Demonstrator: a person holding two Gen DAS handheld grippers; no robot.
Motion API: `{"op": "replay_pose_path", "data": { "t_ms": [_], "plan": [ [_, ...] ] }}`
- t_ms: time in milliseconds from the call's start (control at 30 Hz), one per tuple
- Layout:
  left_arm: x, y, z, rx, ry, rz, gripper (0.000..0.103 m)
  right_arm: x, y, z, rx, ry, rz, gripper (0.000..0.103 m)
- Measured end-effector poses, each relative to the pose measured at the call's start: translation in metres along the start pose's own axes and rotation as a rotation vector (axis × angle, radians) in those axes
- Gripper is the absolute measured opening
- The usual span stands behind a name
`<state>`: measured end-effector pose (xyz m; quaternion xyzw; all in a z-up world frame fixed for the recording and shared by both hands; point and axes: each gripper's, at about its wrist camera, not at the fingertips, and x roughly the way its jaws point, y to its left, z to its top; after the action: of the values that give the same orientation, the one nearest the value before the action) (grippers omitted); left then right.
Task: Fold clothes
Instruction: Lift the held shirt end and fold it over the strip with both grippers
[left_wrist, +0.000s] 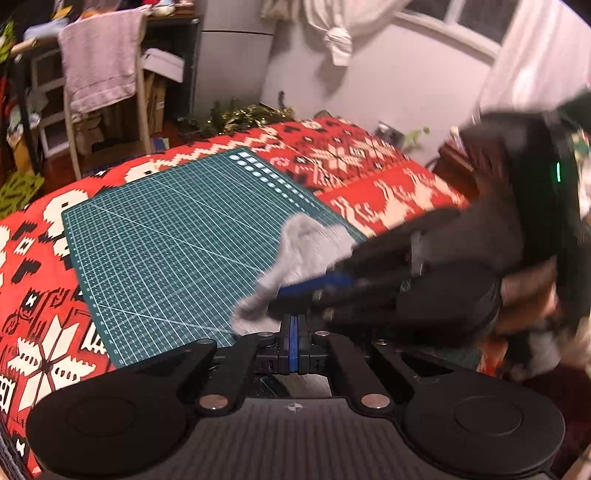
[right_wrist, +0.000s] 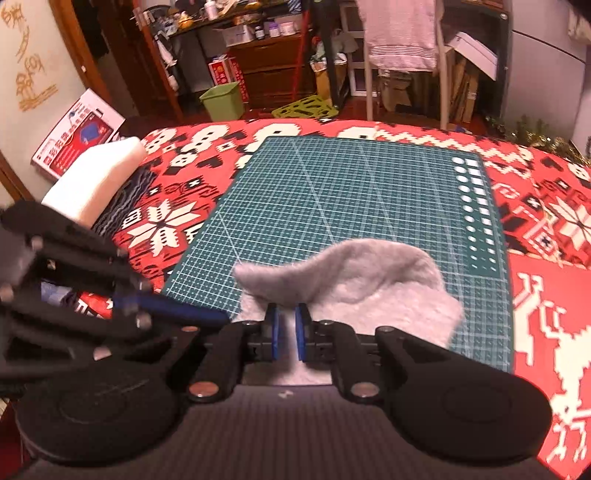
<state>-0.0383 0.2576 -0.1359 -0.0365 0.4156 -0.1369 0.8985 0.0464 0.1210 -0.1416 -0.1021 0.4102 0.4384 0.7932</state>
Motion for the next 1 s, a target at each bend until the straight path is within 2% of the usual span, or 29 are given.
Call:
{"op": "replay_pose_path", "data": {
  "t_ms": [100, 367, 433, 533, 633, 700, 767, 833, 967, 1000],
  "plan": [
    [0.004, -0.007, -0.007, 0.024, 0.014, 0.003, 0.000, -0.012, -0.006, -0.002, 0.017, -0.025, -0.010, 0.011],
    [0.006, 0.001, -0.009, -0.042, 0.019, 0.027, 0.000, -0.011, -0.020, 0.017, 0.055, -0.022, 0.001, 0.017],
    [0.003, 0.011, -0.007, -0.097, 0.010, 0.043, 0.002, -0.011, -0.023, 0.023, 0.064, -0.020, 0.004, 0.022],
    [0.002, 0.035, -0.003, -0.194, -0.009, 0.046, 0.003, -0.009, -0.028, 0.031, 0.078, -0.017, 0.009, 0.023],
    [0.016, 0.044, 0.008, -0.196, 0.005, 0.059, 0.006, -0.009, -0.033, 0.036, 0.092, -0.012, 0.015, 0.026],
    [0.026, 0.050, 0.015, -0.198, 0.014, 0.067, 0.007, -0.013, -0.031, 0.022, 0.099, 0.001, 0.022, 0.026],
    [0.035, 0.056, 0.023, -0.199, 0.022, 0.076, 0.018, -0.017, -0.030, 0.011, 0.107, 0.006, 0.032, 0.026],
    [0.044, 0.061, 0.029, -0.194, 0.034, 0.087, 0.033, -0.022, -0.029, 0.003, 0.108, 0.003, 0.034, 0.026],
    [0.061, 0.055, 0.037, -0.123, 0.080, 0.126, 0.032, -0.028, -0.027, -0.005, 0.107, -0.002, 0.040, 0.027],
    [0.064, 0.053, 0.038, -0.104, 0.087, 0.136, 0.029, -0.029, -0.027, -0.006, 0.107, -0.003, 0.042, 0.027]
  ]
}}
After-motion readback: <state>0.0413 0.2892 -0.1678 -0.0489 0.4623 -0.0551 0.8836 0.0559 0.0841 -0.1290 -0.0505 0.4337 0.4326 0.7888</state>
